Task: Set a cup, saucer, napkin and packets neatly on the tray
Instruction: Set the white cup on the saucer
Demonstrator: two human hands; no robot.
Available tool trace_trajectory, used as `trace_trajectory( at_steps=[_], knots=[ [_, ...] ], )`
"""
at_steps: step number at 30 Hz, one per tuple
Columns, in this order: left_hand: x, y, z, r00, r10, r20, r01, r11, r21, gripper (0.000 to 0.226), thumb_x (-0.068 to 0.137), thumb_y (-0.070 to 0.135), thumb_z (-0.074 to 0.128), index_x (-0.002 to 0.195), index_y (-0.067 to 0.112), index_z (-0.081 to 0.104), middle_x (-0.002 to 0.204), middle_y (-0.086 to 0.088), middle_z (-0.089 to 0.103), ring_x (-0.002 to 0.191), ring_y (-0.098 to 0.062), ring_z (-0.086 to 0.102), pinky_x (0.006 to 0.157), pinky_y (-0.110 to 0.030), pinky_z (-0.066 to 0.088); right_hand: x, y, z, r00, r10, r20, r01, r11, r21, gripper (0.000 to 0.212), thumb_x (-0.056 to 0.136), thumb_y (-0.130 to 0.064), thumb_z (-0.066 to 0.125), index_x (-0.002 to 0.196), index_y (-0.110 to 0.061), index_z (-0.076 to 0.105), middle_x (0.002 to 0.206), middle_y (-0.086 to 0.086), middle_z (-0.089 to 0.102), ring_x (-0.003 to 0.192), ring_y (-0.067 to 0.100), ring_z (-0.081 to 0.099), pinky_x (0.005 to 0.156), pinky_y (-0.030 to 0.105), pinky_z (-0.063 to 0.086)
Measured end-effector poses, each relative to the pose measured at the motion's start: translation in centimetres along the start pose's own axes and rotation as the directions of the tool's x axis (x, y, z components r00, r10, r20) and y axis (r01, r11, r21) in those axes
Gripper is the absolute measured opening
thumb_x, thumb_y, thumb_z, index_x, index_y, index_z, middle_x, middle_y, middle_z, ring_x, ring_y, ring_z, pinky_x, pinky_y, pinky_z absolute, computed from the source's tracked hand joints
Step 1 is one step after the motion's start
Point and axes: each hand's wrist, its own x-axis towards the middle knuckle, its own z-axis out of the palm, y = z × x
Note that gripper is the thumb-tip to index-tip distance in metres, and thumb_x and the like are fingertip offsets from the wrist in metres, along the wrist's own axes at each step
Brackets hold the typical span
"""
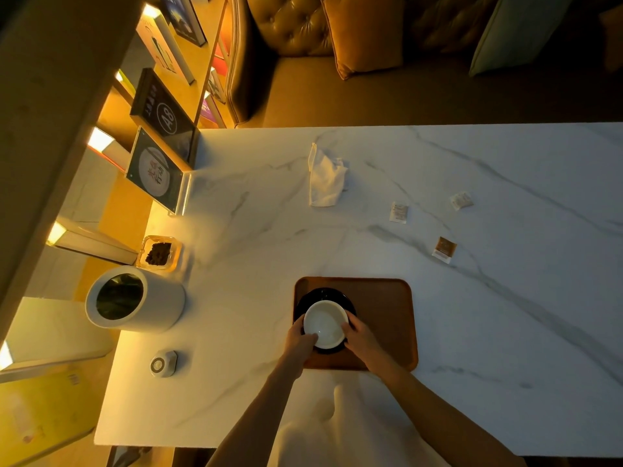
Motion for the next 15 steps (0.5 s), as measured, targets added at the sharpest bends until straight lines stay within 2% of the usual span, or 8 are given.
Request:
trace_trajectory(
  at_steps=[5,10,15],
  knots=[
    [-0.04,0.07,-0.03,1.000,0.005,0.006,-0.005,1.000,0.014,0.058,0.086,-0.004,0.054,0.140,0.015,0.043,0.129,-0.012,0.050,0.117,-0.028,0.049,0.080,-0.031,0.052,-0.52,0.02,0.02,0.998,-0.064,0.014,0.065,0.994,-0.084,0.039,0.102,-0.021,0.038,0.140,-0.019,0.039,0.132,0.011,0.051,0.123,0.025,0.049,0.104,0.048,0.046],
    [0.03,0.12,0.07,1.000,-0.006,-0.006,0.006,1.000,0.012,0.059,0.086,-0.005,0.053,0.140,0.015,0.043,0.131,-0.012,0.049,0.120,-0.029,0.048,0.091,-0.037,0.052,-0.46,0.13,-0.06,0.997,-0.079,0.018,0.081,0.988,-0.135,0.041,0.102,-0.023,0.036,0.143,-0.019,0.035,0.135,0.011,0.049,0.124,0.025,0.048,0.104,0.046,0.045],
    [0.14,0.12,0.13,1.000,-0.011,-0.015,0.012,1.000,0.004,0.058,0.085,-0.006,0.052,0.139,0.014,0.043,0.128,-0.010,0.050,0.117,-0.027,0.048,0.087,-0.035,0.051,-0.65,0.18,-0.02,0.994,-0.108,0.020,0.109,0.980,-0.165,0.041,0.102,-0.025,0.036,0.143,-0.021,0.035,0.135,0.010,0.049,0.122,0.021,0.048,0.104,0.043,0.046]
  ],
)
